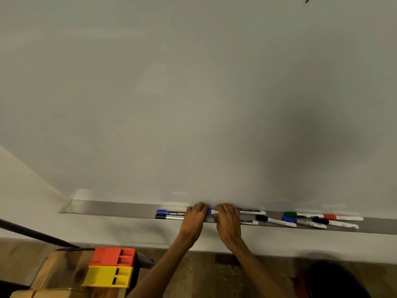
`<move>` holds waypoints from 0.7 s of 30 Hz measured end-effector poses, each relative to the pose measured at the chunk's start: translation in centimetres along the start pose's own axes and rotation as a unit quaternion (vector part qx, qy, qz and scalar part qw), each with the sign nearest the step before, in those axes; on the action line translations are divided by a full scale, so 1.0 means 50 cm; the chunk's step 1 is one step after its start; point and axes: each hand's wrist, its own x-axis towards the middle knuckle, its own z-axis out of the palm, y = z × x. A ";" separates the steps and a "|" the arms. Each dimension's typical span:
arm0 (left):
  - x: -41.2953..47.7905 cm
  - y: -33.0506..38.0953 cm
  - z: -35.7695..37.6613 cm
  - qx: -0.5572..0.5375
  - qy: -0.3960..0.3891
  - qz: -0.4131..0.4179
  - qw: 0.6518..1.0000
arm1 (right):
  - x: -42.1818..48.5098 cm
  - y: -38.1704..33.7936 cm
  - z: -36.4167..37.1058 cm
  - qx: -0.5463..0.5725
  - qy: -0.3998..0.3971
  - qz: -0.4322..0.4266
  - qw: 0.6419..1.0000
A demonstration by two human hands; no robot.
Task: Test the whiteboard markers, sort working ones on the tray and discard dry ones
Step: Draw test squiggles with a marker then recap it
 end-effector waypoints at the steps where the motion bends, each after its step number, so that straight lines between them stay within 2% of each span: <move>1: -0.001 0.000 -0.004 -0.002 -0.002 0.001 1.000 | -0.003 0.002 -0.007 0.005 0.000 -0.012 1.000; 9: 0.027 0.056 -0.090 -0.034 -0.027 0.051 0.998 | -0.016 0.047 -0.118 0.133 0.033 -0.080 0.987; 11: 0.032 0.083 -0.113 -0.052 -0.028 0.068 0.996 | -0.011 0.057 -0.157 0.127 0.010 -0.082 0.988; 15: 0.038 0.121 -0.148 -0.054 -0.031 0.106 0.992 | -0.001 0.086 -0.213 0.039 -0.026 -0.119 0.992; 21: 0.032 0.167 -0.188 -0.050 0.011 0.123 0.991 | -0.012 0.115 -0.301 0.037 0.028 -0.125 0.991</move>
